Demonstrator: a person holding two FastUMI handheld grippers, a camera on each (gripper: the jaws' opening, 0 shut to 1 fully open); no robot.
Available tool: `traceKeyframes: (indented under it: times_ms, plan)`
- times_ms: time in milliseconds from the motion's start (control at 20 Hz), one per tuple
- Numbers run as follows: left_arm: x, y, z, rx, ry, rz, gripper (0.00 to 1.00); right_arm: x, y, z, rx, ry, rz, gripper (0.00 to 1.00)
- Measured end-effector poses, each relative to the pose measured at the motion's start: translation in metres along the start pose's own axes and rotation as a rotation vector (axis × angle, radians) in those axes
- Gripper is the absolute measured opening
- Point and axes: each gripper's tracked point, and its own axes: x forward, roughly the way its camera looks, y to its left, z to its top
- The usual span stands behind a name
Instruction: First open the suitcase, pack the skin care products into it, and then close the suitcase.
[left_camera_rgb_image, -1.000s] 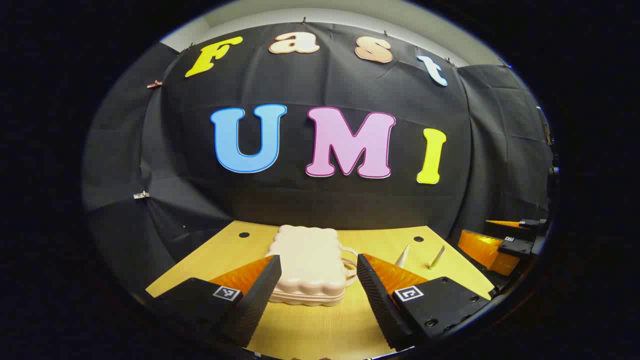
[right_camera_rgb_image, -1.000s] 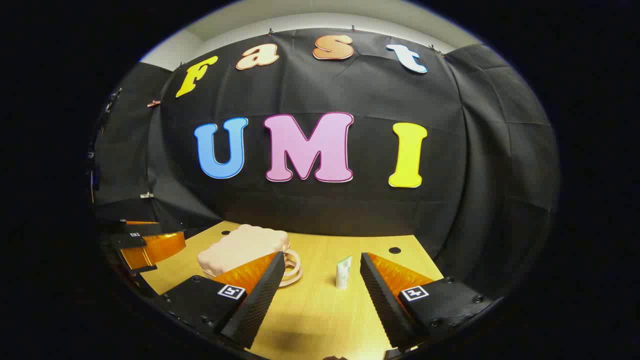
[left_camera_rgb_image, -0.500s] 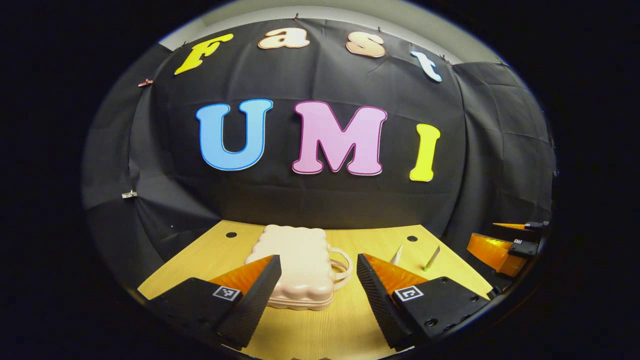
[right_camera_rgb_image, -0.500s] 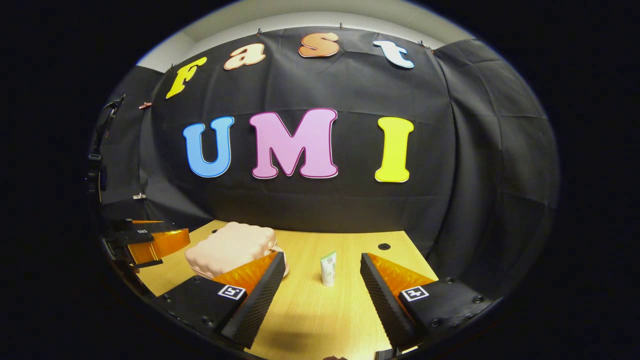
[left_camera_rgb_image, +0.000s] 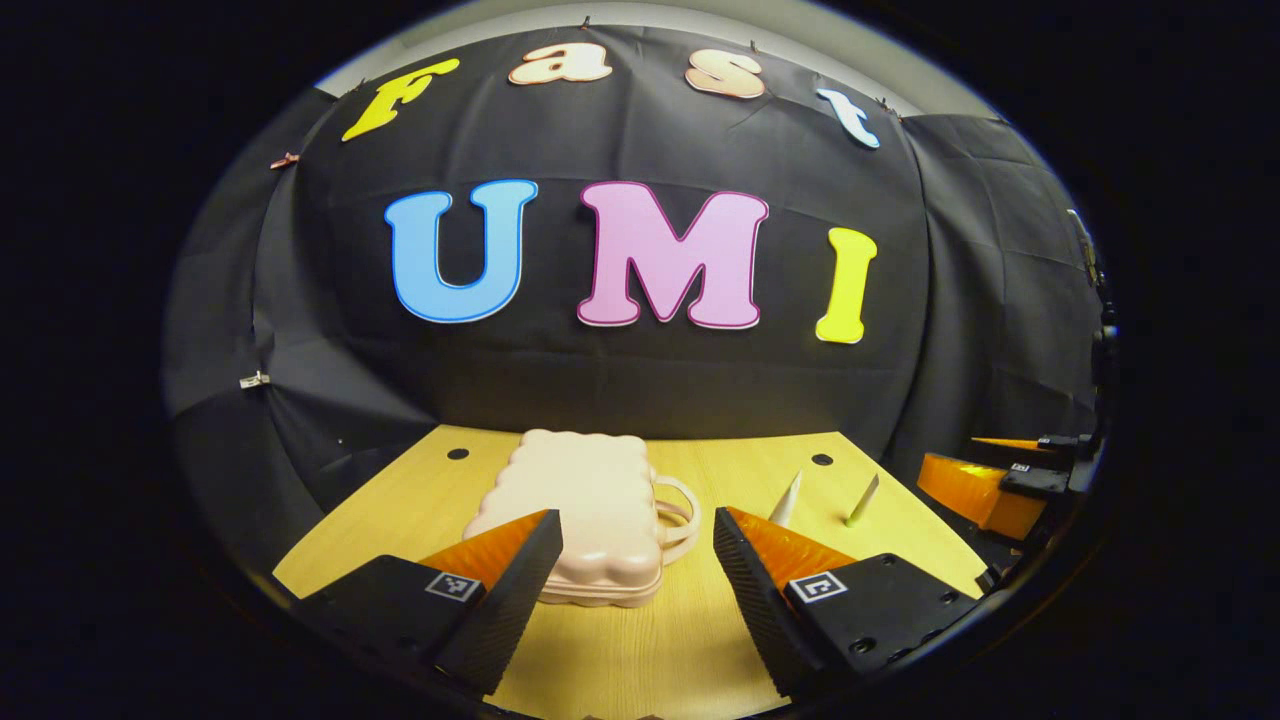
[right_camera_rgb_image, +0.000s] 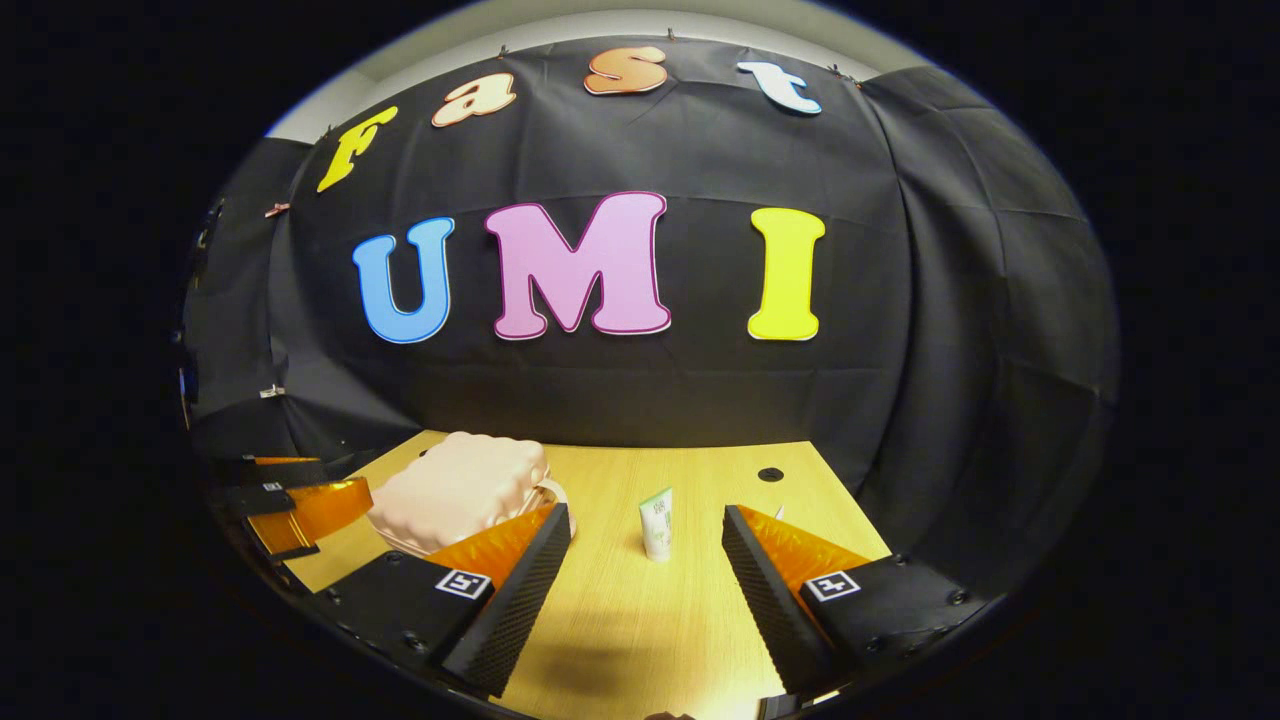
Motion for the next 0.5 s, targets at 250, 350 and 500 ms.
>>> traceKeyframes:
  times_ms: [250, 350, 500]
  plan:
    - [0.025, -0.012, 0.005, 0.025, 0.024, -0.036, 0.96, 0.01, -0.009, 0.003, 0.016, 0.013, -0.018, 0.97]
    - [0.05, -0.025, 0.01, 0.009, 0.039, -0.071, 0.96, 0.015, -0.021, 0.011, 0.019, 0.002, -0.038, 0.97]
    - [0.099, -0.053, 0.014, 0.044, 0.061, -0.127, 0.96, 0.027, -0.037, 0.015, 0.002, -0.006, -0.049, 0.97]
